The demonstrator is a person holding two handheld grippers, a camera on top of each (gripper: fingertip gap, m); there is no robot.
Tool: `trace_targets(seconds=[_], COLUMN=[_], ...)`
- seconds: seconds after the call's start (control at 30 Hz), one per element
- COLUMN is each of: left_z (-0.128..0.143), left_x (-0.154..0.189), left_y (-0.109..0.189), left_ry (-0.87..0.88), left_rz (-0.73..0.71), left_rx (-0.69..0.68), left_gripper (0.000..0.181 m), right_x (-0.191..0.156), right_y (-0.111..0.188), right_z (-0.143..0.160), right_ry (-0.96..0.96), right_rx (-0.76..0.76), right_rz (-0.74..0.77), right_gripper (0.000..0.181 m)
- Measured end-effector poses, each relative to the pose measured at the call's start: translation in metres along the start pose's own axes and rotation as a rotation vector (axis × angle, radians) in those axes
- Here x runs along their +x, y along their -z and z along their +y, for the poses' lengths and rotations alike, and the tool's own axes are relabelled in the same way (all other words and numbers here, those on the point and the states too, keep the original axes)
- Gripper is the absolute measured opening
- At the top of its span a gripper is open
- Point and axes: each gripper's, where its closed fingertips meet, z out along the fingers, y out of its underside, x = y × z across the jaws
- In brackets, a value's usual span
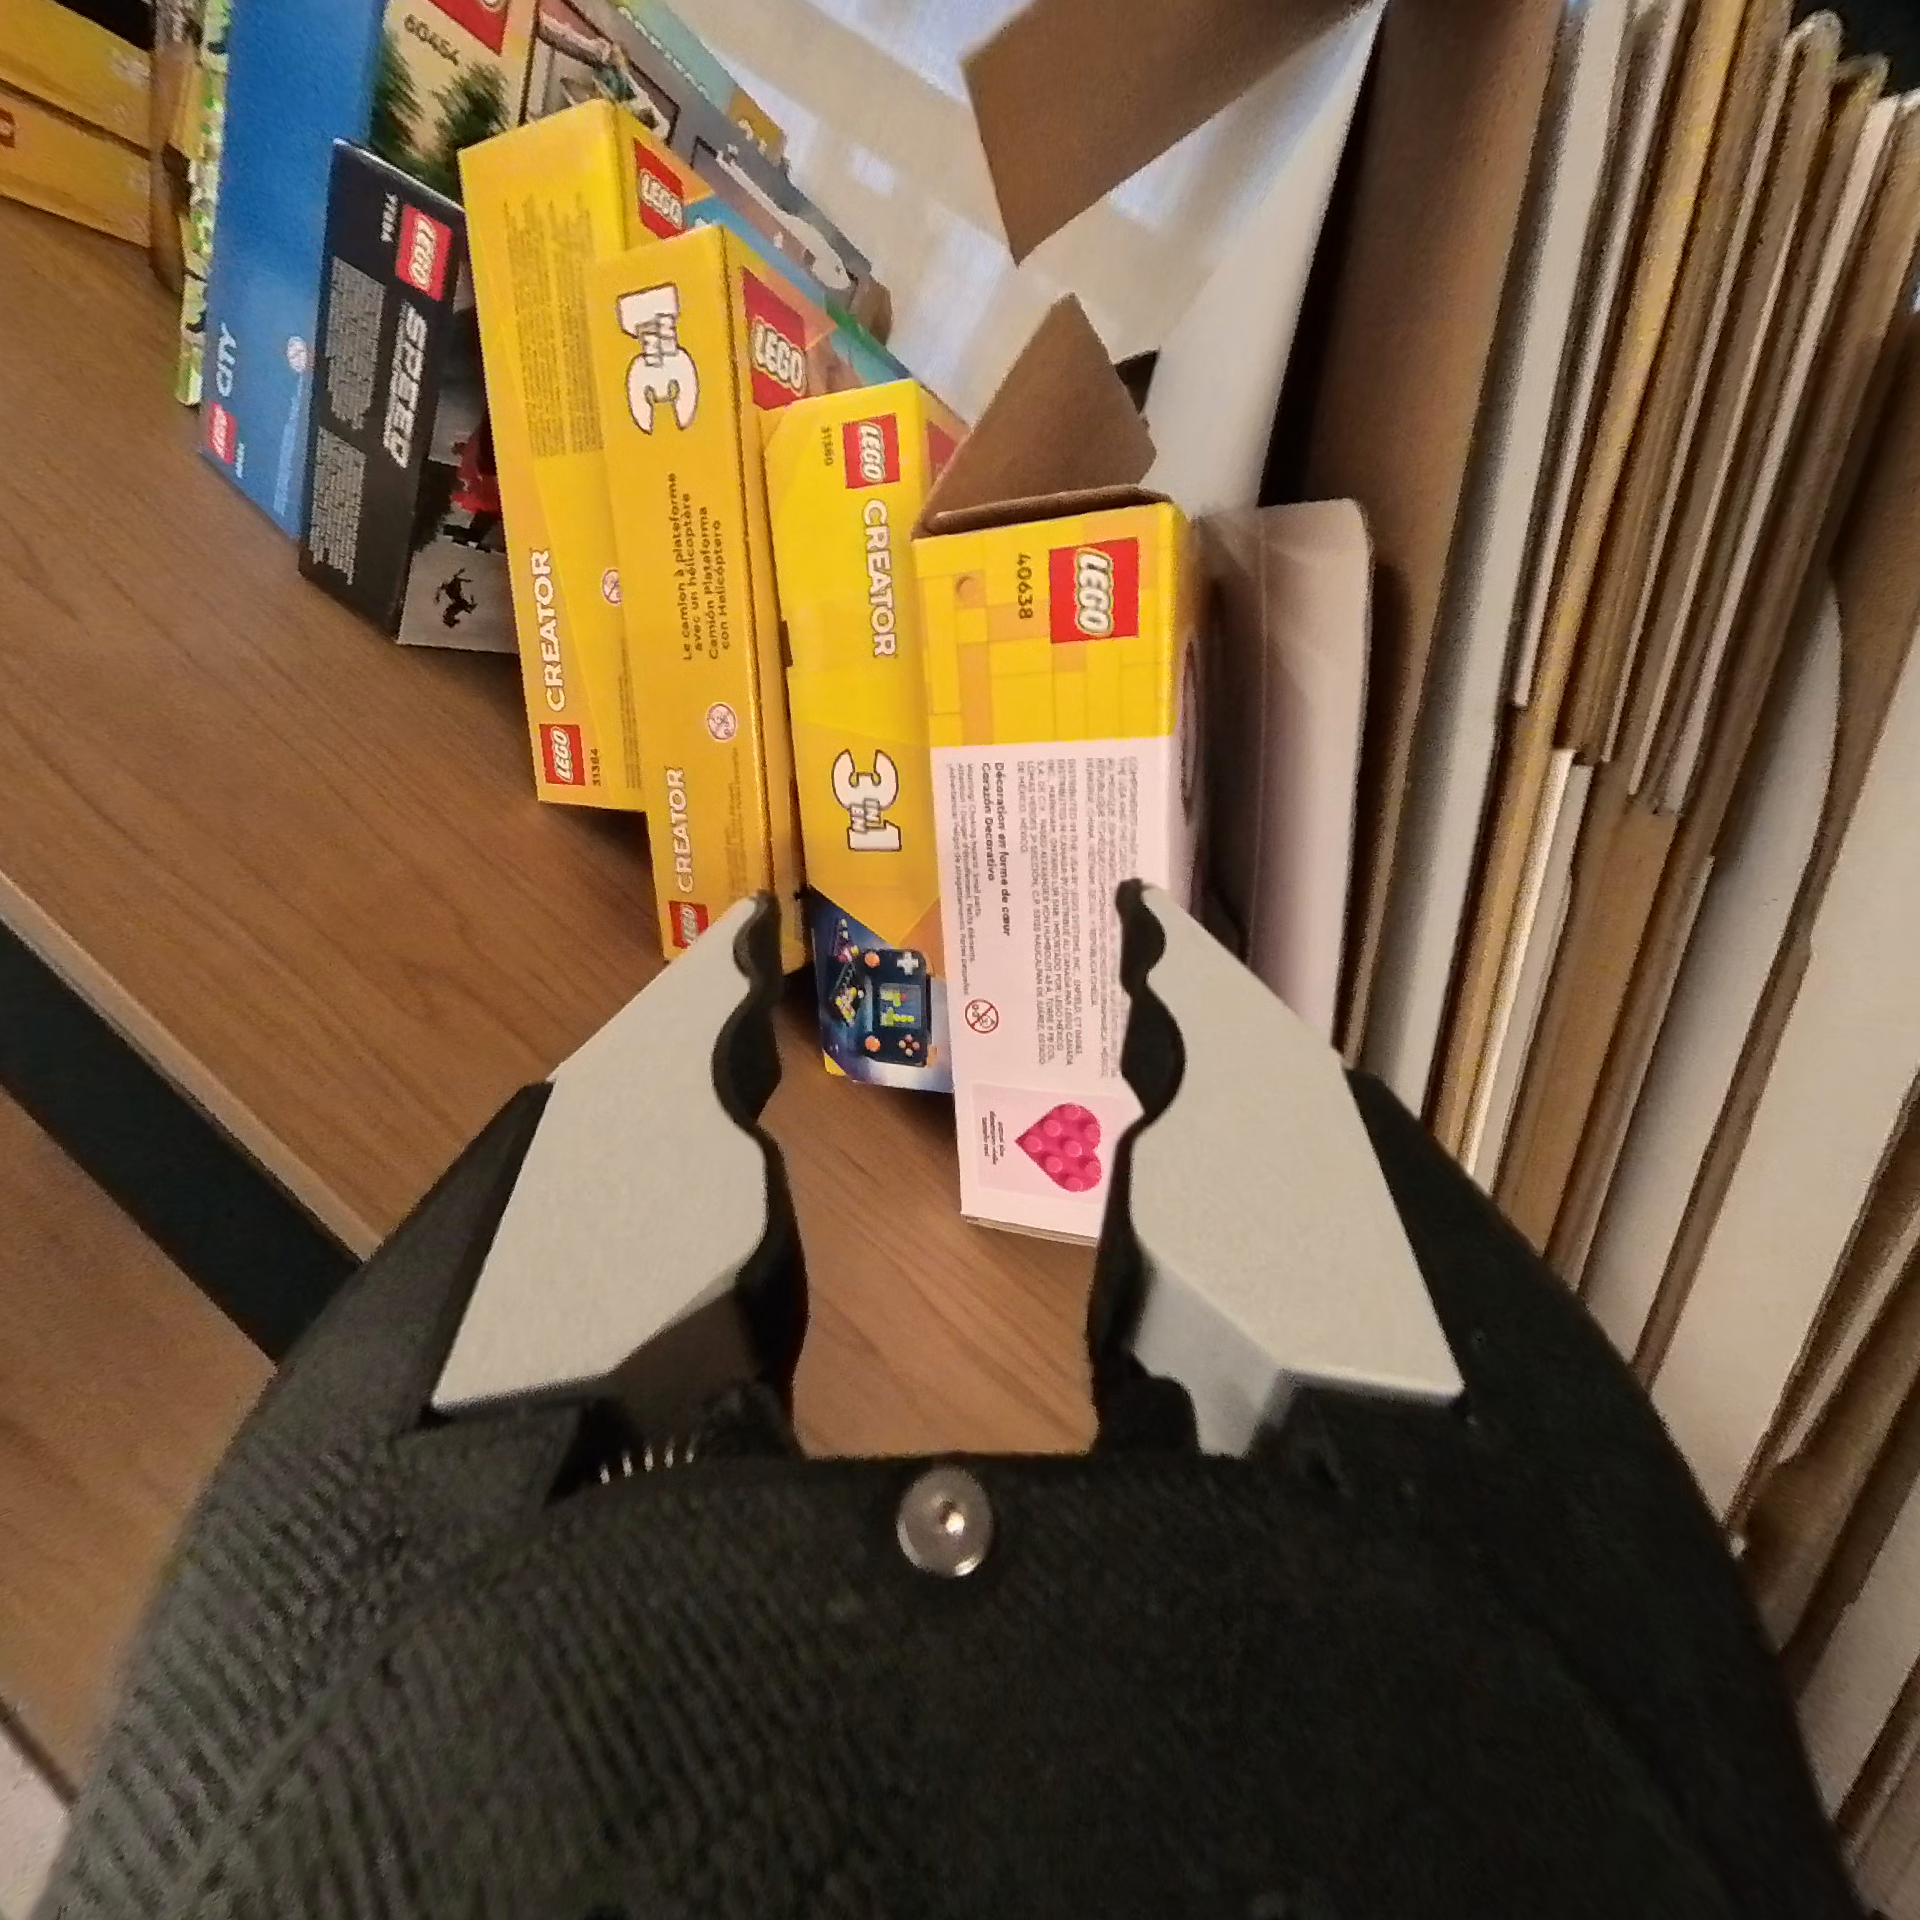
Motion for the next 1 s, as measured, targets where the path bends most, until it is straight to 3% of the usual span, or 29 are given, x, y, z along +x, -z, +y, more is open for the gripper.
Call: trace_targets(seconds=[0.1,0.13,0.2,0.23,0.33,0.63,0.83,1.0], left_z=[0.001,0.001,-0.002,-0.004,-0.006,0.005,0.01,0.032], left_x=[-0.005,-0.006,-0.008,-0.01,-0.023,-0.082,-0.148,-0.228], left_y=[-0.005,-0.006,-0.005,-0.004,0.004,0.063,0.131,0.183], left_ry=[0.029,0.043,0.056,0.05,0.027,0.048,0.074,0.072], left_rz=[-0.004,0.002,0.007,-0.003,-0.053,-0.181,-0.274,-0.319], left_rx=[0.008,0.011,0.022,0.027,0.038,0.038,0.086,0.068], left_gripper=[0.044,0.044,0.045,0.045,0.044,0.043,0.043,0.043], right_x=[-0.009,-0.019,-0.054,-0.068,-0.085,-0.17,-0.248,-0.33], right_y=[0.003,0.005,0.016,0.023,0.026,-0.012,-0.036,-0.048], right_z=[-0.012,-0.018,-0.038,-0.051,-0.078,-0.13,-0.182,-0.224], right_ry=[-0.005,-0.04,-0.126,-0.148,-0.122,-0.072,-0.037,-0.1], right_rx=[0.073,0.113,0.223,0.301,0.426,0.462,0.473,0.495], right_rz=[-0.039,-0.088,-0.287,-0.356,-0.36,-0.474,-0.507,-0.529], right_gripper=[0.056,0.046,0.005,0.0,0.0,0.0,0.0,0.0])
